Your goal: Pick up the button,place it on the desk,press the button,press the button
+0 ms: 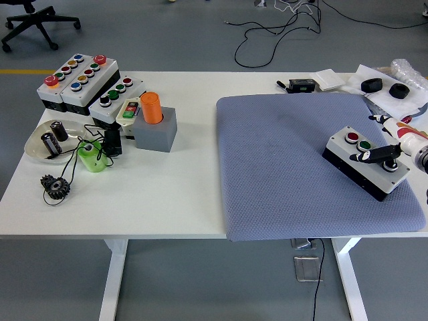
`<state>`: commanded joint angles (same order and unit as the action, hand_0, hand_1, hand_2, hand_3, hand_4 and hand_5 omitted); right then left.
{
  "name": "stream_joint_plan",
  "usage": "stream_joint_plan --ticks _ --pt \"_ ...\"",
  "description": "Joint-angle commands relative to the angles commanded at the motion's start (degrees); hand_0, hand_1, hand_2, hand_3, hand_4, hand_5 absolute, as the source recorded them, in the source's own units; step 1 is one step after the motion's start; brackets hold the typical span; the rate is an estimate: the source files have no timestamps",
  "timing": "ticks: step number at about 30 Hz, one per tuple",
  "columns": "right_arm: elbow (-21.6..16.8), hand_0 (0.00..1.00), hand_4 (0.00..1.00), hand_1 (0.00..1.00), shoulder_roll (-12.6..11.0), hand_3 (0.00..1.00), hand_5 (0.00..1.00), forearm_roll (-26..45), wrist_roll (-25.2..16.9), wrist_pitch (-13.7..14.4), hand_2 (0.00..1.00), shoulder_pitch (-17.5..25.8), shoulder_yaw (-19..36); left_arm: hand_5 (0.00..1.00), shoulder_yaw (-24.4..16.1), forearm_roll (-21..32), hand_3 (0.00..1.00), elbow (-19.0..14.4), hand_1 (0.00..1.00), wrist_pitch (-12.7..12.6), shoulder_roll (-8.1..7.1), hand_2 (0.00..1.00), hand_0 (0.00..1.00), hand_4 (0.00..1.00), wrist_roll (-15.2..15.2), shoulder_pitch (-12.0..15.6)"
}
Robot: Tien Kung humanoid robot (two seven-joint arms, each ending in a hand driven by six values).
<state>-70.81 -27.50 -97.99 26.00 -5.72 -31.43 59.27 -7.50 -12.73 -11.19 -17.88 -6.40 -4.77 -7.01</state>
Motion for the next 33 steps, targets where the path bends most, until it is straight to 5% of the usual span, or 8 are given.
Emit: stream_joint_plan --ticks 20,21,26,27,32,33 --pt "8.1 0.928 0.972 0.903 5.2 0.983 0.313 -5.8 3.6 1.0 0.959 -4.7 -5.4 0.998 -0.2 -0.1 0.475 0.0 0.539 -0.2 -0.06 0.507 0.601 0.275 0.1 0.1" --pt "8.7 0.850 0.969 0.820 5.5 0.921 0.305 -6.2 3.8 1.0 0.855 -5.2 -5.8 0.998 -0.1 0.0 0.475 0.0 0.539 -0.2 -0.06 0.507 0.601 0.275 0.1 0.2" --pt "11.3 0.850 0.969 0.820 6.2 0.921 0.305 -8.2 4.6 0.0 0.855 -7.0 -8.1 0.998 0.0 0.0 0.475 0.0 0.539 -0.1 -0.06 0.507 0.601 0.275 0.0 0.1" --pt "11.6 0.623 0.960 0.590 6.3 0.794 0.271 -8.5 4.6 -0.1 0.599 -7.1 -8.4 0.998 0.0 0.0 0.475 0.0 0.539 -0.1 -0.06 0.507 0.602 0.276 0.0 0.1" --pt "13.6 0.623 0.960 0.590 6.5 0.794 0.271 -10.6 5.4 -0.4 0.599 -8.2 -10.5 0.998 0.3 0.2 0.475 0.0 0.539 -0.1 -0.07 0.507 0.602 0.276 0.0 0.1" --pt "14.1 0.458 0.881 0.417 6.6 0.652 0.187 -10.8 5.5 -0.1 0.430 -8.4 -11.0 0.998 0.3 0.2 0.475 0.0 0.539 -0.1 -0.08 0.507 0.601 0.276 0.0 0.2"
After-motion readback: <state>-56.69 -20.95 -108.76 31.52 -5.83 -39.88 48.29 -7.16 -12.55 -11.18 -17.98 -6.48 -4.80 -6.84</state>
